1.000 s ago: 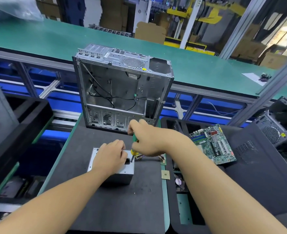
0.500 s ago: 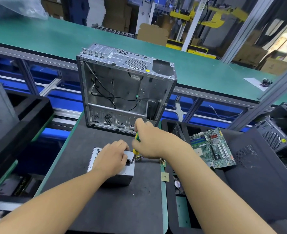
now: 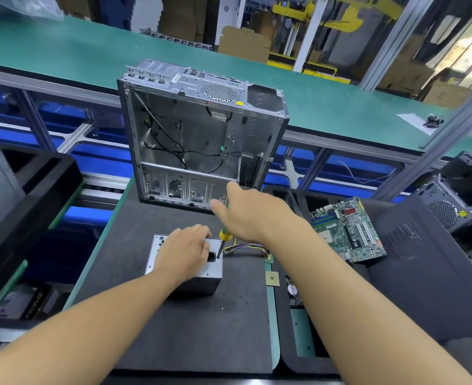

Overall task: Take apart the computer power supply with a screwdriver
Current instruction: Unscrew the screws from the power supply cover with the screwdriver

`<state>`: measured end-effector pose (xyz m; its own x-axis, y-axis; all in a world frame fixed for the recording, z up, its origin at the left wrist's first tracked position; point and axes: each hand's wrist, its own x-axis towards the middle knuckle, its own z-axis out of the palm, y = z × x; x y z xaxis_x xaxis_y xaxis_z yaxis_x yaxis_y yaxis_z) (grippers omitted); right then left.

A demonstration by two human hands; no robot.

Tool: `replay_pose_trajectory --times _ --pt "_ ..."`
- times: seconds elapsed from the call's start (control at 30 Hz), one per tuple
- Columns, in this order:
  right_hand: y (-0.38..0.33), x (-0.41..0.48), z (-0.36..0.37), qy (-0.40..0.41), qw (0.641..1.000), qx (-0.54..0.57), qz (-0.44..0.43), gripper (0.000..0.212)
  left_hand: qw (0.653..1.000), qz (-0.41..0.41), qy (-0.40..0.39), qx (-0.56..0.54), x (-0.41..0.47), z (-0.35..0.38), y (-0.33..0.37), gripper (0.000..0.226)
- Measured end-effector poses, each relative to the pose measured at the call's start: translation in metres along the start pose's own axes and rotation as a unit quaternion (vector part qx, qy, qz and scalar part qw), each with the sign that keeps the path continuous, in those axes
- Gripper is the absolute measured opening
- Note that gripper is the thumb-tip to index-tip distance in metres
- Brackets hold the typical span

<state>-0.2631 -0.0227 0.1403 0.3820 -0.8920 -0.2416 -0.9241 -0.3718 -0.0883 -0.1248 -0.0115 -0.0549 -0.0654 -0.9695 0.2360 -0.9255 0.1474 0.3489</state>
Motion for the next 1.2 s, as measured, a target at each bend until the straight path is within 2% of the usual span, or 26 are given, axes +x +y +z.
replay_pose_trajectory --times 0.07,0.1,0.2,0.33,0.43,0.53,0.6,0.7,0.8,0.97,1.03,1.1,1.2 --pt "0.0 0.001 0.002 0.032 0.997 -0.077 -0.008 0.031 1.0 -0.001 -0.011 -0.003 0.0 0.002 -0.001 0.01" --pt "0.0 0.002 0.001 0.037 0.996 -0.076 -0.017 0.03 1.0 -0.008 -0.006 -0.01 0.0 0.001 -0.001 0.012" --pt "0.0 0.002 0.002 -0.009 0.999 0.029 -0.04 0.019 0.999 -0.03 0.018 -0.031 -0.002 -0.002 0.003 0.007" --pt "-0.005 0.0 -0.001 -0.049 0.995 0.078 -0.047 0.02 0.999 -0.023 0.02 -0.028 -0.003 -0.004 0.005 0.023" --pt "-0.01 -0.002 0.002 -0.008 0.999 0.04 -0.013 0.027 0.999 -0.03 0.022 -0.028 -0.001 -0.002 0.002 0.024" --pt "-0.01 -0.004 0.006 0.037 0.998 -0.046 0.01 0.039 1.0 -0.022 -0.009 -0.019 0.0 0.0 0.0 0.01" --pt "-0.01 -0.001 0.006 0.045 0.998 -0.045 -0.004 0.03 1.0 -0.019 -0.003 -0.009 0.002 0.001 -0.001 0.009" --pt "-0.007 0.0 0.002 -0.034 0.998 0.039 -0.029 0.017 1.0 -0.015 0.018 0.002 0.002 0.002 0.001 0.023" --pt "-0.004 -0.003 -0.006 -0.102 0.991 0.08 -0.042 0.028 0.999 -0.022 0.026 0.007 0.001 0.0 0.002 0.023" --pt "-0.012 0.0 0.003 -0.012 0.999 -0.019 0.025 0.048 0.999 -0.025 0.02 -0.016 -0.001 -0.002 0.004 0.02" --pt "-0.015 0.003 0.004 0.013 0.999 -0.046 0.024 0.043 1.0 0.009 -0.001 -0.003 0.0 -0.001 0.001 0.01" --pt "-0.016 0.006 0.005 0.02 0.999 -0.047 0.01 0.031 0.999 0.038 -0.003 0.016 0.0 0.002 -0.001 0.02" --pt "-0.013 0.007 0.006 -0.007 1.0 -0.007 -0.01 0.016 0.999 0.032 -0.002 0.028 0.0 0.004 -0.003 0.02"
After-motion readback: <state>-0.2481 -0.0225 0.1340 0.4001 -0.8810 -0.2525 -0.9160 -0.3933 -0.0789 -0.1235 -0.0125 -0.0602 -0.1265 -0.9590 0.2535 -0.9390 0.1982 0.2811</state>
